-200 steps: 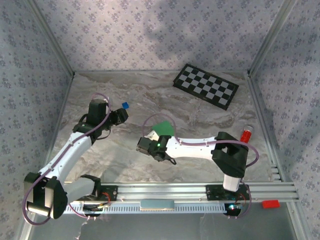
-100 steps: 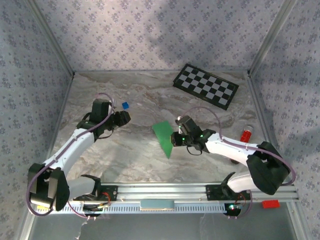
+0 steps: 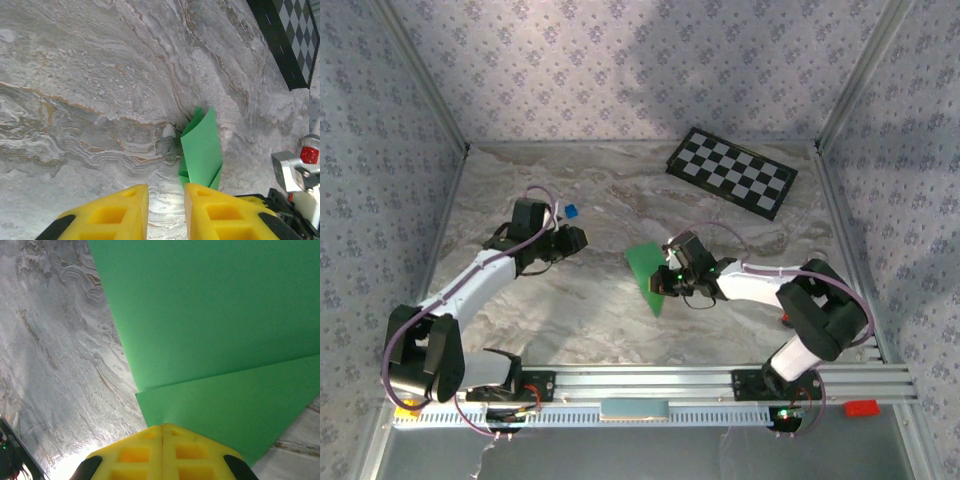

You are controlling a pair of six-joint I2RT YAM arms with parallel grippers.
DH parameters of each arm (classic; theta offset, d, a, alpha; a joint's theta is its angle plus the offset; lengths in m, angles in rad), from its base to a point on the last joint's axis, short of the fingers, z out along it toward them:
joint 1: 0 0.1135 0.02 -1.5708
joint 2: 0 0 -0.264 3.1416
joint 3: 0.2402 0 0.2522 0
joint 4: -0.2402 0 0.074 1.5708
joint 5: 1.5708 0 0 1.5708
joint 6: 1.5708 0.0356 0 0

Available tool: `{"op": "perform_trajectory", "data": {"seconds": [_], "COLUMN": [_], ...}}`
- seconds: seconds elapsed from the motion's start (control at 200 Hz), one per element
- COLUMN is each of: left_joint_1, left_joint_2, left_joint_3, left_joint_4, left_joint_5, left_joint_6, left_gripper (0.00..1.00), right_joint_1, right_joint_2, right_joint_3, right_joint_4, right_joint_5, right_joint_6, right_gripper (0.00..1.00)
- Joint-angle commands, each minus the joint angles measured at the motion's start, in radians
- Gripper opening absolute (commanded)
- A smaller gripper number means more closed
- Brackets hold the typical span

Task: Fold a paper plane with a square sheet of paper (pick it up from the middle)
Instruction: Rotate the paper at the center of the table.

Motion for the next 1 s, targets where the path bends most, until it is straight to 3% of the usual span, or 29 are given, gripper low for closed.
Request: {"op": "perform_trajectory", "data": {"seconds": [0.0,0.375,0.61,0.995], "left_joint_1": [-0.008,-0.068,-0.119,-0.149], "left_joint_2": [0.018,0.136,0.255,0.436], "left_joint_3": [0.04,0.083,0.106,0.185], "left_joint_4": [0.016,0.057,0.147,0.138], "left_joint_5": [0.041,0.135,0.201,0.232], "left_joint_6": [0.004,-0.006,-0.079,-0.113], "left_gripper": [0.25,0.21,0.14,0.07], "right_joint_1": [0.008,0.063,0.145,0.182], "right_joint_2": [0.03,0.128,0.154,0.179], "right_joint_3": [0.022,0.023,-0.037,-0.051], "right_joint_4": [0.033,0.028,0.237,0.333], "right_joint_5": [-0.031,0.065,0.168,0.196], "right_joint_6": [0.035,0.251,0.509,0.612], "right_gripper": [0.05,0.05,0.05,0.05]}}
